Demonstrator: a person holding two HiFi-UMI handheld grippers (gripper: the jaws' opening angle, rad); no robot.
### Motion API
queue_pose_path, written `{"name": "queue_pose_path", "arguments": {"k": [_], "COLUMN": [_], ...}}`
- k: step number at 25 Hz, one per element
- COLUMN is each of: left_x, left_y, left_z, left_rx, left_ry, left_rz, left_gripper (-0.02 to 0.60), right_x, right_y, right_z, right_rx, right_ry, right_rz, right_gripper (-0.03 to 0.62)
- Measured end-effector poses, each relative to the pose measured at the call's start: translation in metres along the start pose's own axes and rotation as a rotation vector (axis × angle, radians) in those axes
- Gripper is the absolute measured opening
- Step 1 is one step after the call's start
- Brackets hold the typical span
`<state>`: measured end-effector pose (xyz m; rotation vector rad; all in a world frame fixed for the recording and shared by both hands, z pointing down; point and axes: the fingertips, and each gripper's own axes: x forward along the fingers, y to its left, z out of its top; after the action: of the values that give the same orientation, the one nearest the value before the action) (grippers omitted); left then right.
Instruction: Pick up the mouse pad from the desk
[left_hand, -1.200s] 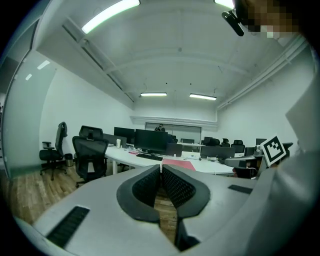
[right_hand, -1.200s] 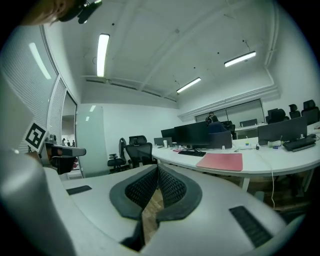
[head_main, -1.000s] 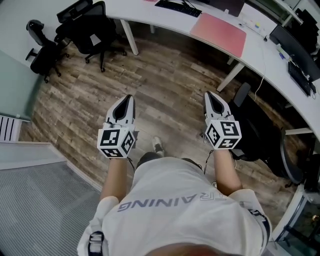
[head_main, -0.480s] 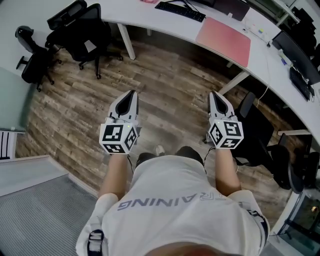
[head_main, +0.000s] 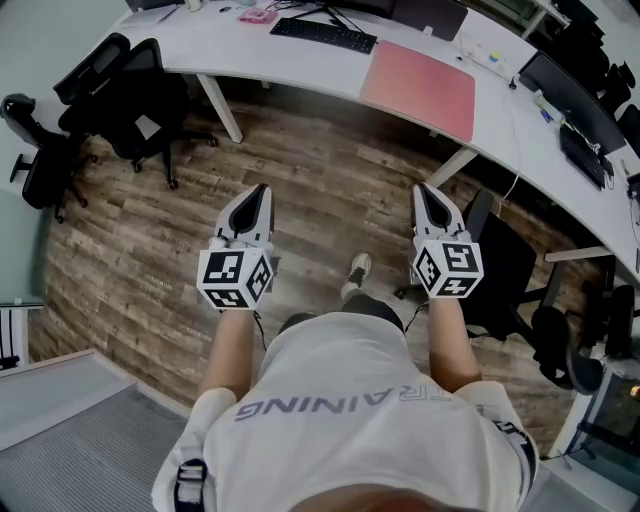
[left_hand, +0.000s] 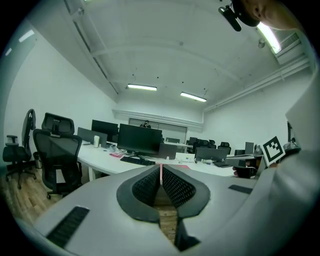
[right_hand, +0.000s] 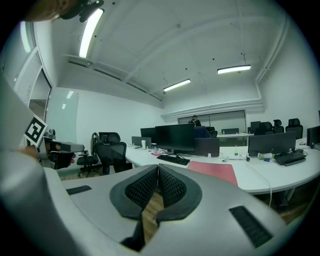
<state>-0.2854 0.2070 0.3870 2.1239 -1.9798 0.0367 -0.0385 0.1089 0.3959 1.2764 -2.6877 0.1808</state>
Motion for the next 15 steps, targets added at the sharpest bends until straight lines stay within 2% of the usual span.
{"name": "queue_pose_path", "arguments": {"k": [4,8,15], "left_x": [0.049,0.107,0.208], "left_y": [-0.001,-0.011,-0.033], "left_z": [0.012,0.026,0.035], "left_rx": [0.005,0.022,0.011], "left_ry": [-0.004,-0.012,0.021], "left_rz": [-0.005,0.006,-0.018], "left_gripper": [0.040,0.040,0.040], "right_x": [0.033,0.066,0.112], "right_y": [-0.038,-0.096,-0.183], "right_z": [0.012,0.018,0.025], "right_rx": [-0.002,0.015,0.023], "right_ry": [-0.011,-0.010,-0.001], "right_rz": [-0.019,-0.059,-0.100], "right_gripper": [0.025,0.025,0.025]}}
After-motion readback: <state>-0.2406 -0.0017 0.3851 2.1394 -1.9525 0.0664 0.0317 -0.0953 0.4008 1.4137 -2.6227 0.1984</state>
